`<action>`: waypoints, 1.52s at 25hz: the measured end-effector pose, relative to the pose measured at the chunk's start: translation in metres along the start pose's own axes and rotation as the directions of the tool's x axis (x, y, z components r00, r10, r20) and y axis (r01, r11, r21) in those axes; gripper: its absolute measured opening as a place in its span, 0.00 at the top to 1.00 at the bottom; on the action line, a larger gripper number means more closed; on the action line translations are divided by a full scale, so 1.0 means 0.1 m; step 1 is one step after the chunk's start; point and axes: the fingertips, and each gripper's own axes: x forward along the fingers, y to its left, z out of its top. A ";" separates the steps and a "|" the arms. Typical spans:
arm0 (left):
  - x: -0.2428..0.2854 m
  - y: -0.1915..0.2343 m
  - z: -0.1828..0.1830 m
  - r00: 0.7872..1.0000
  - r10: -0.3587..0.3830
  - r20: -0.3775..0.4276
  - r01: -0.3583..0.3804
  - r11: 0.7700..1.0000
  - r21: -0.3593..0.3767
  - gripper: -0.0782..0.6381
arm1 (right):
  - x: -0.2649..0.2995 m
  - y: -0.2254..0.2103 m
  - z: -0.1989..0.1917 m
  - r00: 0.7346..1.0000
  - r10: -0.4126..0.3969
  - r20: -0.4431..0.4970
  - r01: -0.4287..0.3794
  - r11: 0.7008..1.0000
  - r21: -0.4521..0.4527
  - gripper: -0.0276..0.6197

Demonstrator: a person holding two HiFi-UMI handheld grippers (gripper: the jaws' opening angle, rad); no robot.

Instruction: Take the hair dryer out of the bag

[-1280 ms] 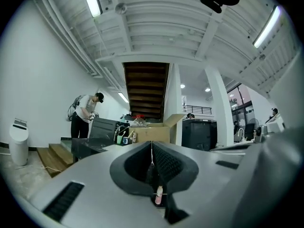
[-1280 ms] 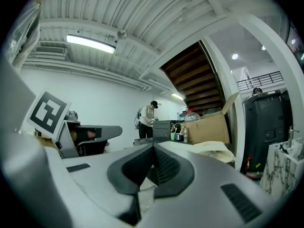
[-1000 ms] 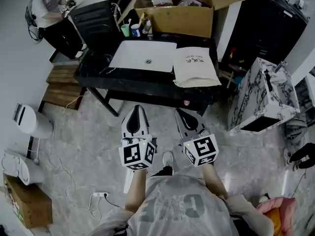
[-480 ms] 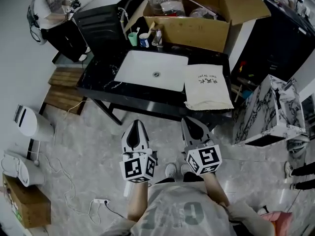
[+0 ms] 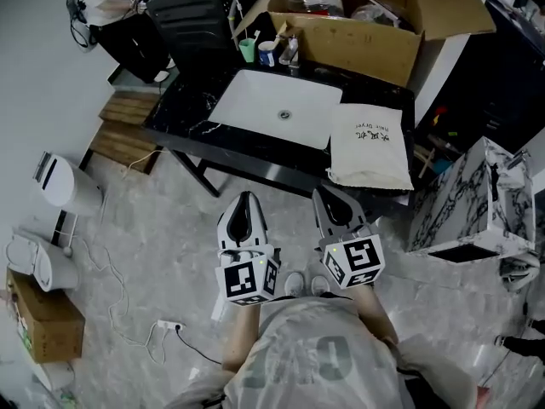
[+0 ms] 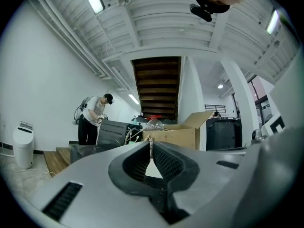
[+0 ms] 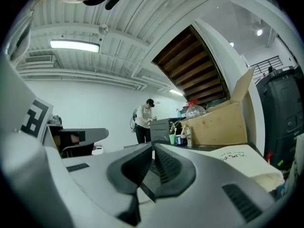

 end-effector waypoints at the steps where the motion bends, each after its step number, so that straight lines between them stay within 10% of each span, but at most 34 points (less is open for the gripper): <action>1: 0.01 -0.01 0.01 1.000 -0.005 0.005 0.005 1.000 -0.001 0.85 | 0.02 0.02 0.01 1.000 0.022 0.005 -0.022 1.000 -0.003 0.91; 2: 0.03 -0.03 0.01 1.000 -0.016 0.010 0.016 1.000 0.000 0.82 | 0.04 0.04 0.02 0.999 0.043 0.009 -0.043 0.999 -0.007 0.84; 3: 0.07 -0.04 0.01 1.000 -0.029 0.012 0.029 1.000 0.005 0.60 | 0.07 0.04 0.02 0.998 0.058 0.010 -0.058 0.998 -0.011 0.55; 4: 0.10 -0.05 0.00 0.999 -0.036 0.011 0.036 0.999 0.010 0.44 | 0.09 0.04 0.01 0.998 0.063 0.011 -0.063 0.998 -0.014 0.47; 19: 0.48 -0.69 -0.27 0.969 -0.238 -0.071 0.233 0.970 -0.072 0.44 | -0.24 -0.66 -0.03 0.990 -0.140 -0.007 0.140 0.989 -0.052 0.46; 32: 0.65 -2.01 -0.58 0.840 -0.525 -0.137 0.515 0.851 -0.104 0.44 | -1.44 -1.70 -0.16 0.862 -0.505 -0.036 0.502 0.862 -0.074 0.46; 38: 0.70 -2.19 -0.60 0.822 -0.552 -0.142 0.542 0.834 -0.103 0.44 | -1.59 -1.84 -0.18 0.838 -0.543 -0.047 0.536 0.837 -0.107 0.46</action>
